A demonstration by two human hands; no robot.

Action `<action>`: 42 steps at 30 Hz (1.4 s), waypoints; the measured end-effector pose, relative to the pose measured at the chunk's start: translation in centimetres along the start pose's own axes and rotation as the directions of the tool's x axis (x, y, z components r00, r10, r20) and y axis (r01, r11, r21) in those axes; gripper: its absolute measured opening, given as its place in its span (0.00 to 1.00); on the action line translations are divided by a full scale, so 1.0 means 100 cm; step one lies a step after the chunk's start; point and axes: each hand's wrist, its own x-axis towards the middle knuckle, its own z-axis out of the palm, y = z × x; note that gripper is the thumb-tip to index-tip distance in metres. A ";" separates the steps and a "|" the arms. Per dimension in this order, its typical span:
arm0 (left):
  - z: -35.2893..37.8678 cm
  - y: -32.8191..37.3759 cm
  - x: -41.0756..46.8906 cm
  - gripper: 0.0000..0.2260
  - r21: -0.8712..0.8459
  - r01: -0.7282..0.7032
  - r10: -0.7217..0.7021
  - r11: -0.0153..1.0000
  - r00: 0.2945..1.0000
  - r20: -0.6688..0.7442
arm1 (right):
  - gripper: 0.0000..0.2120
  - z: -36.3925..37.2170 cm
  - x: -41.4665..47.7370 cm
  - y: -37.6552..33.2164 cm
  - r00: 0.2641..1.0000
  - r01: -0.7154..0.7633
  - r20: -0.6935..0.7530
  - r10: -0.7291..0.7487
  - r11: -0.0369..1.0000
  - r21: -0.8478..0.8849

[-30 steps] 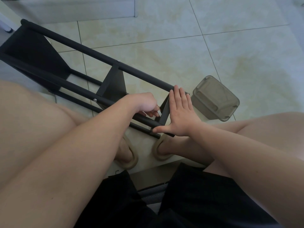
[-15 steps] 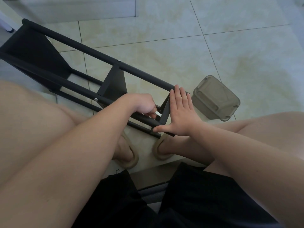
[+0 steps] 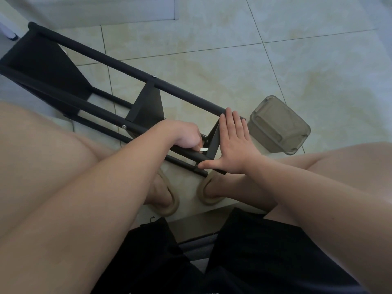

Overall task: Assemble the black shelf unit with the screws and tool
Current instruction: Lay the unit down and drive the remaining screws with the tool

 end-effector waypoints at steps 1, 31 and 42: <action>0.000 0.000 0.000 0.11 -0.007 0.002 -0.002 1.000 1.000 -0.005 | 0.75 0.000 0.000 0.000 1.000 0.000 -0.001 0.000 1.000 0.001; 0.021 -0.009 0.033 0.06 -0.608 -0.097 -0.146 0.788 0.930 -0.337 | 0.73 0.002 0.002 0.000 1.000 -0.016 -0.022 0.016 1.000 -0.021; 0.021 -0.007 0.031 0.07 -0.631 -0.090 -0.144 0.771 0.940 -0.310 | 0.74 0.001 0.002 -0.001 1.000 -0.016 -0.019 0.015 1.000 -0.017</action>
